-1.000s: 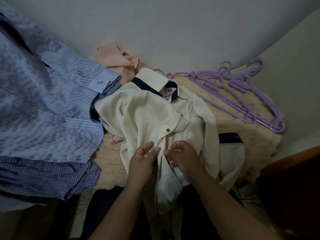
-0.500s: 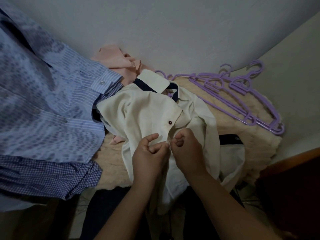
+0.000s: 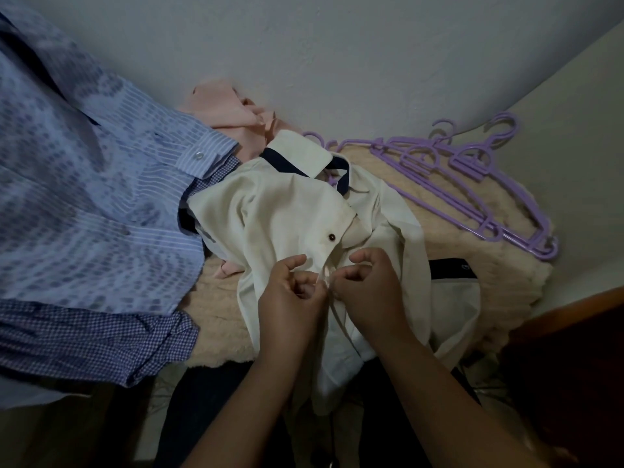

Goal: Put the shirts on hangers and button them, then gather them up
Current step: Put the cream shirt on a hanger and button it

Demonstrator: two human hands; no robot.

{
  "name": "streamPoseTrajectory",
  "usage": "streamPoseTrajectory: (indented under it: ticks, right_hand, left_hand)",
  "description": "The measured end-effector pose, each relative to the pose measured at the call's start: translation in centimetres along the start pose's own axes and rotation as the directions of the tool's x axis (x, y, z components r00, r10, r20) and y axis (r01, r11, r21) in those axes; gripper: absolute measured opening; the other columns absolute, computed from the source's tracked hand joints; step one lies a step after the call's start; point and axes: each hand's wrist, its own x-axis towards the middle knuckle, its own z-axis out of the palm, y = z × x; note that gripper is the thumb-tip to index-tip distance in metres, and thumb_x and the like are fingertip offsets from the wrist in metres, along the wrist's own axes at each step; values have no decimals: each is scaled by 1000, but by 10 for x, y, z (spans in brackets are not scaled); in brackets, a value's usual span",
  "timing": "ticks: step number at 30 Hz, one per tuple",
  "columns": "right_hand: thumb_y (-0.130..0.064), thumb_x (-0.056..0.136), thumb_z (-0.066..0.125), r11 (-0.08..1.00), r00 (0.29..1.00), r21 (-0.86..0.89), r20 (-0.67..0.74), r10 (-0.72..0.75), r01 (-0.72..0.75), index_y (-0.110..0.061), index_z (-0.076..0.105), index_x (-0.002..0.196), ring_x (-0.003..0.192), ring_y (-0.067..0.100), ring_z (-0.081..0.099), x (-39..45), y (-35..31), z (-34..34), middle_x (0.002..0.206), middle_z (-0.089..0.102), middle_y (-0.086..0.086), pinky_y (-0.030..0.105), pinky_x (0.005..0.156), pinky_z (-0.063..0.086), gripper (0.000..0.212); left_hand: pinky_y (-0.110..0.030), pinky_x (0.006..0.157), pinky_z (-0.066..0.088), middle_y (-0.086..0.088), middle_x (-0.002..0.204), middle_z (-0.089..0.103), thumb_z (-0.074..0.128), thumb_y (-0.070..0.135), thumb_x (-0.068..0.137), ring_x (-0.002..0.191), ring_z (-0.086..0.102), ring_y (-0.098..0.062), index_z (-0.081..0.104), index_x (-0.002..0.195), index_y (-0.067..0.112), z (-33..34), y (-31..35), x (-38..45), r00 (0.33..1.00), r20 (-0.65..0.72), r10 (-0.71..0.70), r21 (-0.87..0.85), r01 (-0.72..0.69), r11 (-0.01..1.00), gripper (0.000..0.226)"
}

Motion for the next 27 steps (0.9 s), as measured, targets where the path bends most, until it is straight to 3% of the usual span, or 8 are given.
streamPoseTrajectory:
  ticks: [6,12,17,19,21,24,27]
  right_hand:
    - [4,76,64,991,995,118,82,54,-64,-27,48,90,77,24,66,0,0,-2,80,66,10,37,75,55,37]
    - [5,76,67,991,990,129,139,16,-34,-24,48,91,69,15,64,3,2,-7,70,67,2,35,74,53,37]
    - [8,77,62,996,984,83,178,-3,-12,-26,50,87,64,11,61,5,2,-8,69,65,1,29,71,50,38]
    - [6,78,61,999,985,53,170,-10,1,-27,51,85,68,16,62,6,3,-7,72,65,2,34,73,52,35]
    - [1,80,61,999,988,28,152,-24,20,-29,52,83,74,22,64,6,5,-7,75,65,4,41,80,54,31]
    - [-10,80,68,996,988,84,156,-6,-7,-28,56,84,78,24,67,5,3,-7,76,67,3,46,81,55,22]
    - [-12,79,71,997,984,73,172,-39,26,-28,62,81,75,17,65,3,0,-7,70,64,-4,42,79,56,19]
  left_hand:
    - [-6,64,46,9,80,71,75,12,80,69,65,4,51,111,28,-1,0,-1,999,37,-16,-69,19,997,43]
    - [-12,68,51,5,79,74,72,12,83,73,69,-4,51,115,24,-7,-6,4,986,124,-116,-192,138,972,40]
    - [-27,74,55,-11,80,72,64,10,88,77,68,-23,52,116,20,-6,-13,10,976,153,-156,-244,190,951,32]
    - [-31,78,54,-20,86,69,66,6,85,78,66,-21,52,115,20,-5,-15,11,975,166,-147,-260,187,947,36]
    - [-25,78,55,-26,89,66,68,0,83,79,65,-19,51,116,17,-5,-15,12,976,171,-134,-283,179,942,40]
    - [-17,73,53,-20,85,68,69,-2,82,76,66,-15,50,118,11,-5,-12,13,979,178,-103,-293,153,944,43]
    - [-16,68,53,-6,76,68,71,0,80,69,65,-8,50,112,14,-4,-11,14,981,175,-80,-291,129,948,40]
